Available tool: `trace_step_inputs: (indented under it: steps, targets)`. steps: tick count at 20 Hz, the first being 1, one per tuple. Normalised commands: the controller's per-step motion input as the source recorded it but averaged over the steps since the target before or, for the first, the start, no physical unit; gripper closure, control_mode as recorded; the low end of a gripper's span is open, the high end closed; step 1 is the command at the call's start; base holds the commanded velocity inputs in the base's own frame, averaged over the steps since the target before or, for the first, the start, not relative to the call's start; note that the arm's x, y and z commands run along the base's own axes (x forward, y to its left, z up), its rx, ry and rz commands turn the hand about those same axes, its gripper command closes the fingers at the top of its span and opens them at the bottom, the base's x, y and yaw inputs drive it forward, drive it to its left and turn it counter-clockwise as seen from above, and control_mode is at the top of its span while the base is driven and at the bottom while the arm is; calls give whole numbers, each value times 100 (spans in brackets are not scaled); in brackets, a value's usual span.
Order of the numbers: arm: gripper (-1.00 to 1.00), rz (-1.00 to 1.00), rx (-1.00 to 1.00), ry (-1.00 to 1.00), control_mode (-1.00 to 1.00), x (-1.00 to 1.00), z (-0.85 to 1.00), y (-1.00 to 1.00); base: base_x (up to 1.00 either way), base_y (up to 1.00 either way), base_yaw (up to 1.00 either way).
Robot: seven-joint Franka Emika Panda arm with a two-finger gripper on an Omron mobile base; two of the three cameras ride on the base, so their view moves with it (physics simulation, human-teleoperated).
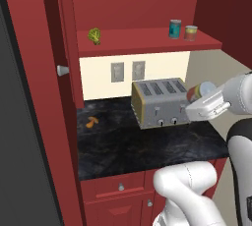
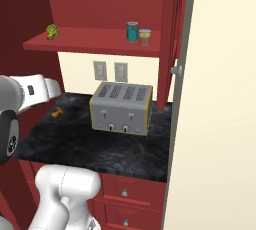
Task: Pick the cans from the counter and place them in their designated side in the cabinet.
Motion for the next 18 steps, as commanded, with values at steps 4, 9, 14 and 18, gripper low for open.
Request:
trace_step_inputs:
  steps: [4,9,14,18]
  targets:
    - [100,-1,8,4,-100,-20,11,-3,0,0,0]
    - [100,-5,7,-5,-100,-4,7,0,0,0,0]
    - [100,-7,5,-5,-100,2,7,0,0,0,0]
    - [100,-5,0,-1,-100,4,15,0,0,0,0]
